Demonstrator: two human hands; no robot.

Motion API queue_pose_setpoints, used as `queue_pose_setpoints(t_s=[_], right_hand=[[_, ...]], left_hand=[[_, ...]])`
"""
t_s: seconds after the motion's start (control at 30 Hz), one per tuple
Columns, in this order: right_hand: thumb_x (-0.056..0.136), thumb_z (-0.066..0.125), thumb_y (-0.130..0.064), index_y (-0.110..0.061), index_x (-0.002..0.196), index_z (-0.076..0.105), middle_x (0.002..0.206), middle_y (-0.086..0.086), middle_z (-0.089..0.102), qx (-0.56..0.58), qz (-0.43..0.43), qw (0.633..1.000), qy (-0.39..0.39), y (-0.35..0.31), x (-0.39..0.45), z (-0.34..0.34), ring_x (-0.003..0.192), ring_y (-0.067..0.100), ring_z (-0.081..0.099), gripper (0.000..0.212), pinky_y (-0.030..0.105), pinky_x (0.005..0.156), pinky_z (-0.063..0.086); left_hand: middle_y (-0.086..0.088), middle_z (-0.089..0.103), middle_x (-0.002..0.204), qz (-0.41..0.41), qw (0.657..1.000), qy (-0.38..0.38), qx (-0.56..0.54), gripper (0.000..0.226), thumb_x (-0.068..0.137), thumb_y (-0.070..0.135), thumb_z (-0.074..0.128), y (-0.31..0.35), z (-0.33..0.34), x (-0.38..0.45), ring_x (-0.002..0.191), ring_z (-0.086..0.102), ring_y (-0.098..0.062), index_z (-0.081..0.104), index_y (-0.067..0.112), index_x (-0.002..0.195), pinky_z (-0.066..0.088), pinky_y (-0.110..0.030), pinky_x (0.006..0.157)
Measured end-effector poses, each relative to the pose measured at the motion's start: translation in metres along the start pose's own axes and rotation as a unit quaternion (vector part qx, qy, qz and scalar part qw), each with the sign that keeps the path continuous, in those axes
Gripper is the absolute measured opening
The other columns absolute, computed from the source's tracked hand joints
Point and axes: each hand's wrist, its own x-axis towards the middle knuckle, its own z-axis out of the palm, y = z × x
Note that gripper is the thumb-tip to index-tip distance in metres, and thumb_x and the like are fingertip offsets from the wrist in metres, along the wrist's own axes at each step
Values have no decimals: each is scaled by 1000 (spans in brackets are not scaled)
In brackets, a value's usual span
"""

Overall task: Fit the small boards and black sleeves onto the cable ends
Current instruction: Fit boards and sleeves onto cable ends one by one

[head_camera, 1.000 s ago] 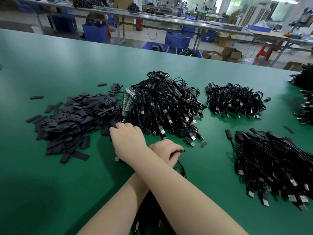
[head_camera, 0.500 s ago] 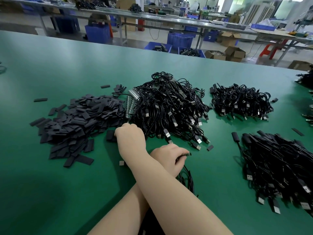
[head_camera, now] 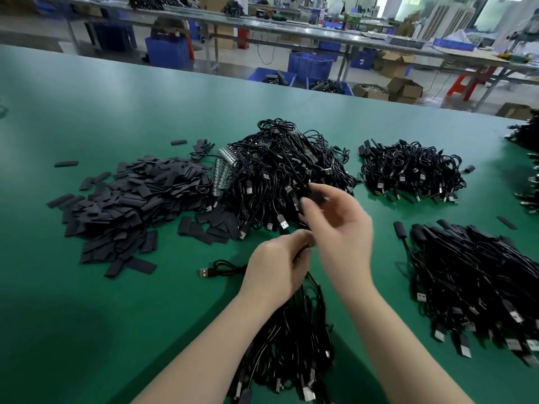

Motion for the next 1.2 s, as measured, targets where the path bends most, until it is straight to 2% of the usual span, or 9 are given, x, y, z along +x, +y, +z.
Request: queue_pose_setpoints(t_s=[0.07, 0.13, 0.2, 0.33, 0.5, 0.7, 0.8, 0.97, 1.2], right_hand=[[88, 73, -13, -36, 98, 71, 80, -2, 73, -12, 50, 997, 55, 13, 0, -26, 79, 22, 72, 26, 31, 74, 56], [89, 73, -12, -32, 101, 71, 80, 1, 73, -24, 91, 993, 67, 28, -7, -42, 79, 23, 73, 24, 34, 77, 57], [89, 73, -13, -33, 102, 72, 83, 0, 74, -42, 109, 992, 51, 41, -17, -50, 76, 18, 73, 23, 33, 76, 58], [88, 73, -9, -31, 99, 73, 77, 3, 74, -23, 127, 992, 10, 50, -25, -51, 65, 11, 71, 24, 19, 64, 54], [87, 74, -10, -26, 97, 74, 66, -1, 69, -5, 140, 990, -10, 51, -32, -51, 58, 7, 66, 19, 17, 64, 52], [87, 74, -11, -28, 93, 76, 72, 26, 57, 62, 175, 983, 2, 48, -29, -54, 61, 14, 61, 18, 19, 65, 54], [88, 74, -9, -28, 96, 77, 71, 16, 56, 88, 183, 979, -6, 47, -29, -53, 64, 17, 63, 21, 20, 66, 55], [85, 75, -7, -33, 94, 80, 69, -6, 61, 99, 171, 979, -46, 44, -27, -54, 66, 10, 65, 27, 17, 67, 54], [80, 79, -8, -38, 81, 80, 81, -2, 77, 45, 148, 987, -29, 43, -27, -54, 75, 6, 71, 31, 16, 71, 54]], left_hand=[[12, 70, 96, 18, 1000, 19, -1, 20, 91, 14, 59, 2, 1, 1, 87, 64, -10, 70, 27, 101, 52, -29, 74], [13, 71, 97, 38, 999, 33, 3, 21, 90, 12, 59, 4, 1, 1, 89, 64, -6, 72, 25, 99, 53, -30, 78], [15, 71, 98, 56, 997, 43, 1, 23, 90, 11, 59, 2, 2, 1, 92, 64, -3, 73, 25, 101, 53, -29, 81], [15, 69, 101, 59, 997, 53, -10, 21, 86, 13, 64, 1, 4, 3, 96, 62, 0, 73, 24, 103, 52, -28, 84], [15, 66, 101, 42, 998, 23, -33, 23, 82, 22, 69, 1, 4, 1, 98, 59, -1, 72, 26, 104, 50, -27, 84], [20, 64, 104, 16, 999, 7, -36, 25, 82, 35, 73, -3, 4, 1, 103, 55, 5, 72, 32, 107, 44, -13, 87], [22, 64, 107, 12, 1000, 10, -25, 25, 85, 37, 69, -5, 5, 2, 105, 53, 8, 70, 34, 111, 40, -6, 88], [32, 57, 103, 10, 999, 17, -38, 25, 89, 31, 67, -7, 6, 3, 105, 52, 11, 69, 33, 113, 38, -2, 85], [23, 66, 101, 22, 998, 11, -50, 19, 89, 31, 64, -8, 6, 4, 100, 58, 4, 71, 34, 106, 47, -16, 82]])
